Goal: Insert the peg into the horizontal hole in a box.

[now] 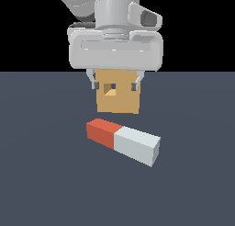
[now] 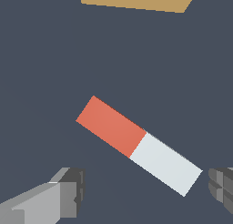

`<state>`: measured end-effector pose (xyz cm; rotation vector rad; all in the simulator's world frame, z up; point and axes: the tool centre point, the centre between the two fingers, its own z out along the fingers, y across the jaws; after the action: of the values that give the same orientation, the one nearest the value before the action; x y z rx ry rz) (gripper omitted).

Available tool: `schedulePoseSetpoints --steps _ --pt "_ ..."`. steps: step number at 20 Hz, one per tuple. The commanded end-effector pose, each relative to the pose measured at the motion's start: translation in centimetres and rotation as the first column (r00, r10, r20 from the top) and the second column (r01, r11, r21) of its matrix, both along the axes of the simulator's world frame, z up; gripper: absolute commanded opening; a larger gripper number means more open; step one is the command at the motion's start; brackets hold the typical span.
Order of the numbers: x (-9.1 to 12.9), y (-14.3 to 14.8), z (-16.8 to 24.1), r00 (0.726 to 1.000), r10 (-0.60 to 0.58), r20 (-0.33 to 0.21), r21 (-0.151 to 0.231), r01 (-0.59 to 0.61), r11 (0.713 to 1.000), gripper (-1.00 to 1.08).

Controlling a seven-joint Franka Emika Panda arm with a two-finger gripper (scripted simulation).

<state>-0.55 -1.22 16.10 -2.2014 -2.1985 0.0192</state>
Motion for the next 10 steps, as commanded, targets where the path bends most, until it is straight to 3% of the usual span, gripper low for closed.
schedulePoseSetpoints --steps 1,10 --pt "0.00 0.00 0.00 1.000 0.000 0.000 0.000 0.000 1.000 1.00" --pt "0.13 -0.32 -0.47 0.999 0.052 0.002 0.000 -0.052 0.999 1.00"
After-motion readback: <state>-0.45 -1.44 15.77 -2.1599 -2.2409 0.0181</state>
